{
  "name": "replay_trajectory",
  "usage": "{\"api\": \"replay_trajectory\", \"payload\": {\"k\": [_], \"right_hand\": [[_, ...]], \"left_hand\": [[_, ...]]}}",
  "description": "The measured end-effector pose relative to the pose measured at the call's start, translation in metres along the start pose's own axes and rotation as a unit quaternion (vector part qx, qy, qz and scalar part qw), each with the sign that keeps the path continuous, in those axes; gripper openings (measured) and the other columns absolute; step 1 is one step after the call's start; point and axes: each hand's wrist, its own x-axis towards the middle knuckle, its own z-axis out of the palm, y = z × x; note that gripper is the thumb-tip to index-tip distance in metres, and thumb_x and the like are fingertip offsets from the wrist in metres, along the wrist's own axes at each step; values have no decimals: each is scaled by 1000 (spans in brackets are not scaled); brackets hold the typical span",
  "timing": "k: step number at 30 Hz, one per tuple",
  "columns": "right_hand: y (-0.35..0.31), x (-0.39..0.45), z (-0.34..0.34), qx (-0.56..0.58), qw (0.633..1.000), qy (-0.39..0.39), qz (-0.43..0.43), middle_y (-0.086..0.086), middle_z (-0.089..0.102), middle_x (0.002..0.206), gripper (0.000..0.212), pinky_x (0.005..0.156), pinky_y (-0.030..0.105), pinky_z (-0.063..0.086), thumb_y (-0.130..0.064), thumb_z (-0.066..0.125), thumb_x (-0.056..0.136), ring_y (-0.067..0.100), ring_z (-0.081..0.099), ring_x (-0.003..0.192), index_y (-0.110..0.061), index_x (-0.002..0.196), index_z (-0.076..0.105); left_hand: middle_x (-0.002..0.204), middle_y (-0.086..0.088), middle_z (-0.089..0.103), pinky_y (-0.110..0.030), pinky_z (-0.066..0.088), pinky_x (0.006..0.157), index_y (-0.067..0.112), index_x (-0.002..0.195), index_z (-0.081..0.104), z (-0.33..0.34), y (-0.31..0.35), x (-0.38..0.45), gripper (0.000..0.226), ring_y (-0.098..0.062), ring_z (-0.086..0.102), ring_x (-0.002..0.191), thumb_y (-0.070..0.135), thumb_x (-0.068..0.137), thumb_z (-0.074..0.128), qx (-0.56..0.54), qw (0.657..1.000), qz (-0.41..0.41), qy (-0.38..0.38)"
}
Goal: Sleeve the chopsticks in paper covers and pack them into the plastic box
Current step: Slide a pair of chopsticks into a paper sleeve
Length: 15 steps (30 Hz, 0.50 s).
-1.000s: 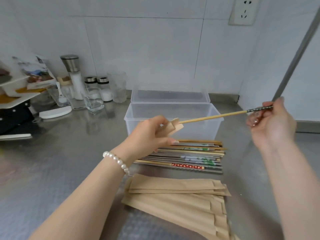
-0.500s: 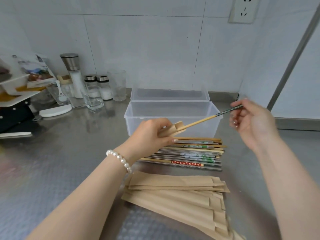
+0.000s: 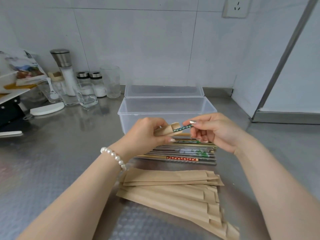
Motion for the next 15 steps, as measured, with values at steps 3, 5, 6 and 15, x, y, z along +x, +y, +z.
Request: {"api": "replay_trajectory", "payload": {"k": [3,5,6,15], "right_hand": [[-3,-2,0,-8,999,25,19,3,62,60,21,43,18,35,-11,56,87,12,48,47,-10,106,65],[-8,-5,-3,-128,988,83,20,1,56,58,22,42,20,34,-20,67,81,11,47,44,-14,101,59],[-11,-7,-4,-226,968,106,18,0,53,57,25,45,21,34,-24,73,76,11,45,45,-15,91,55],[-11,-18,48,-519,841,-140,53,-15,48,40,35,50,23,35,-41,82,61,3,41,43,-19,60,55]], "left_hand": [[65,7,55,-23,42,53,21,87,62,-1,0,0,18,-4,43,51,31,76,72,-12,1000,-4,3],[67,4,57,-29,46,58,21,88,62,-7,-3,0,18,-7,46,54,32,76,72,-2,999,-16,30],[68,4,58,-31,47,59,20,88,62,-11,-6,0,19,-9,47,56,32,76,72,5,998,-25,50],[62,5,61,-29,49,60,18,87,60,-29,-14,2,23,-1,50,43,35,77,71,35,992,-48,110]]}}
